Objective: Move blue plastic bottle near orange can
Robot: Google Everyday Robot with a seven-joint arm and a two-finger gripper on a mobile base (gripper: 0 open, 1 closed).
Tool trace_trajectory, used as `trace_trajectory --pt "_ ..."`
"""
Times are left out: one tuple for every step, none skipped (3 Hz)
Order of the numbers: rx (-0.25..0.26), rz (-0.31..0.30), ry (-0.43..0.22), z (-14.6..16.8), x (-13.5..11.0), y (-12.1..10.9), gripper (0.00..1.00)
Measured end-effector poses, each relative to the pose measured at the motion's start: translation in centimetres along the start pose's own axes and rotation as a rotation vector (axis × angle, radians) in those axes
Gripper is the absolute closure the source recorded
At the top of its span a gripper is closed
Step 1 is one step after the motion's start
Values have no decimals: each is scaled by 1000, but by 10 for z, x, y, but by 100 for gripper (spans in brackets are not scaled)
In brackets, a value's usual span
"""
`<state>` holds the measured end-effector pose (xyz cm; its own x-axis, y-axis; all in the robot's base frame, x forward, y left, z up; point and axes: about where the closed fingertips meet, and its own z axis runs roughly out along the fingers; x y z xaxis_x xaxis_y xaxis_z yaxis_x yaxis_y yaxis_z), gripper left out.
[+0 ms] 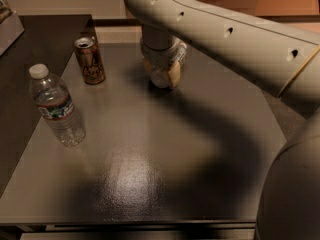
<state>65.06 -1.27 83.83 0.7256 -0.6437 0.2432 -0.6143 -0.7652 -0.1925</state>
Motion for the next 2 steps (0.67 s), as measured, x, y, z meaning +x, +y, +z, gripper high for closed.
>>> trace_trajectory --pt "44 -19 8 -14 1 5 86" --pt "122 -85 17 -40 -10 19 100"
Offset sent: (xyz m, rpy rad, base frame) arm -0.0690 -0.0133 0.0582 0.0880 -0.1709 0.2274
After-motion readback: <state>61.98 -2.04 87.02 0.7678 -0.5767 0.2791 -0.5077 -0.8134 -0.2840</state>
